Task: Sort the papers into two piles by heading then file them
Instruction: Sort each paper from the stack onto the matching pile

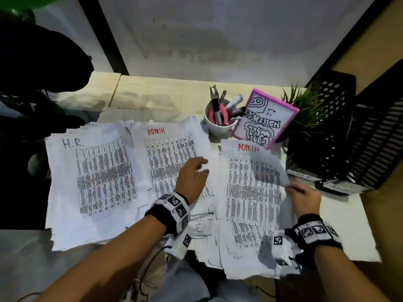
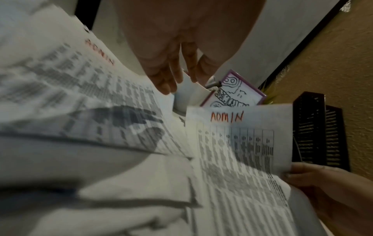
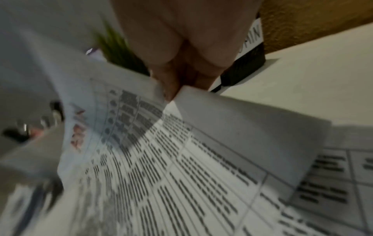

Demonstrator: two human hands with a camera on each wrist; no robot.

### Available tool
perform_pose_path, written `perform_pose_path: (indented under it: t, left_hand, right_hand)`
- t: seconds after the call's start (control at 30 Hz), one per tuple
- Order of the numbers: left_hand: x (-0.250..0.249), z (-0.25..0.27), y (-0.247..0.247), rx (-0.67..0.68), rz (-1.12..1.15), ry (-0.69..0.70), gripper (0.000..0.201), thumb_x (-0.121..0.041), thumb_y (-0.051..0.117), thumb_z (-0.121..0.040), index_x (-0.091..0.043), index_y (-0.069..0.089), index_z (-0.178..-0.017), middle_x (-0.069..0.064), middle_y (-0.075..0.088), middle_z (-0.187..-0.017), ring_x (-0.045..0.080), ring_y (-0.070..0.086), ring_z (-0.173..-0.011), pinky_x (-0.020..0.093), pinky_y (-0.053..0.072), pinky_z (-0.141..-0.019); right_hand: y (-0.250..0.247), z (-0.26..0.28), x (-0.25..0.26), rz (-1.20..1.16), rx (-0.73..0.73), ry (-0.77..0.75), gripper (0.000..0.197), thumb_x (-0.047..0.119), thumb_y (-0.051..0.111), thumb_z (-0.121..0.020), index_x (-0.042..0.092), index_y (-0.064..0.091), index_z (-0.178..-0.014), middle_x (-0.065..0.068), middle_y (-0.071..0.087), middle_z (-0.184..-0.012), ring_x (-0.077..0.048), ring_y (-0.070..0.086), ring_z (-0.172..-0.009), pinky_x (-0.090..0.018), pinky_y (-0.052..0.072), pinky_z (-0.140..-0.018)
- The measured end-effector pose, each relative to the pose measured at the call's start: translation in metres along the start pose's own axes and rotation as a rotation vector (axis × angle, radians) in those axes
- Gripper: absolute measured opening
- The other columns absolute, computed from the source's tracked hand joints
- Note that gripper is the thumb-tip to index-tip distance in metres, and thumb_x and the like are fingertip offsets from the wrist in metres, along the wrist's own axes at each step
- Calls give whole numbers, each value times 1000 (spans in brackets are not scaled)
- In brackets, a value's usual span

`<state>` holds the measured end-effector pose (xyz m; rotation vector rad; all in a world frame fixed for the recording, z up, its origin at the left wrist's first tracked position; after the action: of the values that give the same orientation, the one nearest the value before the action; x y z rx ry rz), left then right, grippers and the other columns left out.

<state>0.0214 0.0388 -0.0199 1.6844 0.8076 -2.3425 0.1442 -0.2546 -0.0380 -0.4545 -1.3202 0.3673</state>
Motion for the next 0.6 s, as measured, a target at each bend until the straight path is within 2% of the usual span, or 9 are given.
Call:
perform_pose_path:
  t: [0.07,0.1,0.17,0.2,0.27,0.33,0.43,0.5,0.6]
  left_hand:
    - [1,4,24,125,52,-138,63,-9,65,-87,-12,33,-142,11,39,-145,28,41,-132,23,35,-101]
    - [4,5,34,177,99,-188,84,-10,69,-84,-16,16,-149,9,27,-153,26,32,-138,27,32,-105]
    - [5,8,44,190,249,-273,108,-5,75,-77,-24,-1,-151,6,17,-156,25,26,-141,38,35,-105]
    - [4,9,46,163,317,-297,106,0,74,-76,-25,3,-150,6,21,-153,24,29,-137,38,39,-100]
    - [7,5,43,145,322,-227,74,9,63,-81,-19,34,-142,13,38,-142,20,44,-121,29,44,-93]
    - [12,2,39,151,161,-119,43,12,61,-80,-12,62,-116,13,58,-124,14,56,-105,26,47,-90]
    - [14,13,38,159,270,-115,21,1,68,-71,-16,77,-79,-3,72,-93,6,66,-91,25,53,-80]
    - [15,22,37,180,278,-180,25,3,66,-75,-19,78,-73,-4,70,-92,4,65,-89,16,52,-73]
    - [16,32,37,212,120,-117,23,12,65,-77,-4,75,-89,0,67,-100,-5,63,-87,5,46,-76]
  right_hand:
    - [-5,2,-3,-186,83,113,33,-13,60,-80,16,76,-78,14,65,-54,-3,62,-57,-11,52,-59]
    - [-7,4,-4,-241,136,156,45,-14,58,-80,23,75,-63,14,64,-51,-4,61,-55,-10,50,-55]
    - [-13,9,-9,-378,187,199,50,-20,53,-79,18,74,-54,8,67,-55,-5,64,-55,-13,52,-57]
    - [-16,11,-11,-407,214,196,46,-23,52,-78,11,74,-56,4,70,-60,-7,66,-58,-14,53,-58]
    - [-20,19,-4,-421,314,182,32,-26,47,-75,-5,70,-66,-3,74,-69,-11,70,-64,-15,53,-60]
    - [-23,21,-3,-479,369,233,31,-27,39,-67,-12,66,-68,-13,73,-73,-19,71,-67,-17,53,-59]
    - [-15,12,-8,-536,338,270,36,-23,29,-60,-16,63,-65,-22,70,-69,-29,70,-62,-25,57,-58]
    - [-6,-4,-23,-488,236,265,11,-12,53,-71,-11,64,-75,-16,70,-65,-27,68,-60,-25,56,-58]
    - [11,-31,-40,-78,239,267,31,13,82,-68,2,66,-93,-10,67,-87,-23,61,-81,-29,48,-74]
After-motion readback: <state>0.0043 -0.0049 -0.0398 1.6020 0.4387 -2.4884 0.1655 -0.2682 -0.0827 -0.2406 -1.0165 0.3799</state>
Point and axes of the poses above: each hand's wrist, its own z-axis away from the middle knuckle, its own y-axis out of the palm, x = y × z, the point moved 4 cm from there along -z, towards the middle knuckle
